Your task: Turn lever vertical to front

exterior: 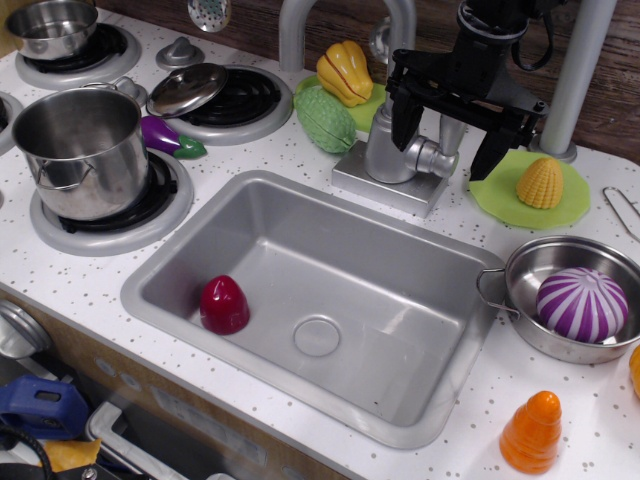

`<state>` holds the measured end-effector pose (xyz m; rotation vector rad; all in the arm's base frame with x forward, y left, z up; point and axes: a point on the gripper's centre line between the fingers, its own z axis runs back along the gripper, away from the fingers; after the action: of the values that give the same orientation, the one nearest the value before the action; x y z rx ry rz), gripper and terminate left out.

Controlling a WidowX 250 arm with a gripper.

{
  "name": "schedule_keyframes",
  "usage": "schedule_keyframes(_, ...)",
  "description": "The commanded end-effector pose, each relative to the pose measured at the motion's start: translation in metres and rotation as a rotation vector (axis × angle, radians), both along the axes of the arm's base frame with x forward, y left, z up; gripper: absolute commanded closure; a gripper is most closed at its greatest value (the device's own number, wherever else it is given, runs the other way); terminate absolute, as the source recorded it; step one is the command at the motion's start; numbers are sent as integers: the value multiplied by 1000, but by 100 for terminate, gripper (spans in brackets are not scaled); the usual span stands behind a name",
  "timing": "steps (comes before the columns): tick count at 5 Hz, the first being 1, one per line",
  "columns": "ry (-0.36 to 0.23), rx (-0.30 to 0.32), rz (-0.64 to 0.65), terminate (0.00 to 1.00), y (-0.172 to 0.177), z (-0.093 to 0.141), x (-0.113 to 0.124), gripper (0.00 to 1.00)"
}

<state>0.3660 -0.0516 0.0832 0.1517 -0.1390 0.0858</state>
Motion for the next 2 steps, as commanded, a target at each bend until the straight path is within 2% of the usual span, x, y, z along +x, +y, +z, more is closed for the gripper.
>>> schedule_keyframes(1, 0, 0, 0, 0, 0, 0, 0, 0)
schedule_keyframes(2, -21, 7, 5, 0, 3, 10, 1, 0)
